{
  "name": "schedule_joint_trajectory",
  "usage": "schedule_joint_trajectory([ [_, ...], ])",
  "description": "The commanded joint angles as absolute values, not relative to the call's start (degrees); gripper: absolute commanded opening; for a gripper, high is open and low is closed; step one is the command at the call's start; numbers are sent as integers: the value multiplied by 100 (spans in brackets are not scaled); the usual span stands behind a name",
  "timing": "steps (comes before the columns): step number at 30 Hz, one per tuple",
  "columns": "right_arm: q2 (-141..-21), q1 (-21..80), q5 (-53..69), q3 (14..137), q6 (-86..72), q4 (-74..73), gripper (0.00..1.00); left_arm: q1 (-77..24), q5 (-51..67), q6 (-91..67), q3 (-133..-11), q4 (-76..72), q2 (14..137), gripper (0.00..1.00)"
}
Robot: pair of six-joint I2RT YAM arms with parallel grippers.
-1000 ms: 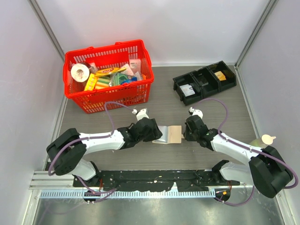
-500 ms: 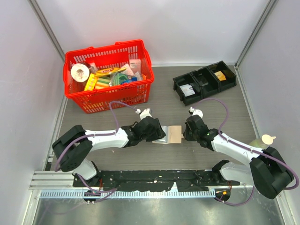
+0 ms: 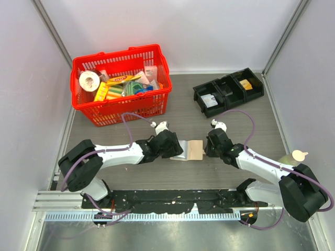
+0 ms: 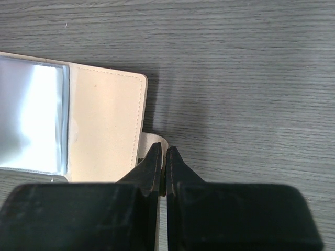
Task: Take the credit cards out of the card holder
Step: Open the card holder.
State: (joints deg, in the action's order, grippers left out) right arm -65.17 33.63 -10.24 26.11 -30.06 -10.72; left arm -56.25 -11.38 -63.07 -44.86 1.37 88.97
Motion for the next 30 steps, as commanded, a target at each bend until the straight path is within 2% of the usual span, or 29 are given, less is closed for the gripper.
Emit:
schedule_joint_trajectory([
  [1,-6407,3357,-1028,2733,-2953,-844,1,-5634,-1055,-6311,-4720,35,8886,51],
  [14,-6372,3357,-1037,2733,-2953,-853,1,-5651,-1222,-6363,-4781,184,8965,54],
  [30,-6372,3357,-1028,2733,-2953,-853,1,-5739,-1011,-6319,-4931,106,9123,52],
])
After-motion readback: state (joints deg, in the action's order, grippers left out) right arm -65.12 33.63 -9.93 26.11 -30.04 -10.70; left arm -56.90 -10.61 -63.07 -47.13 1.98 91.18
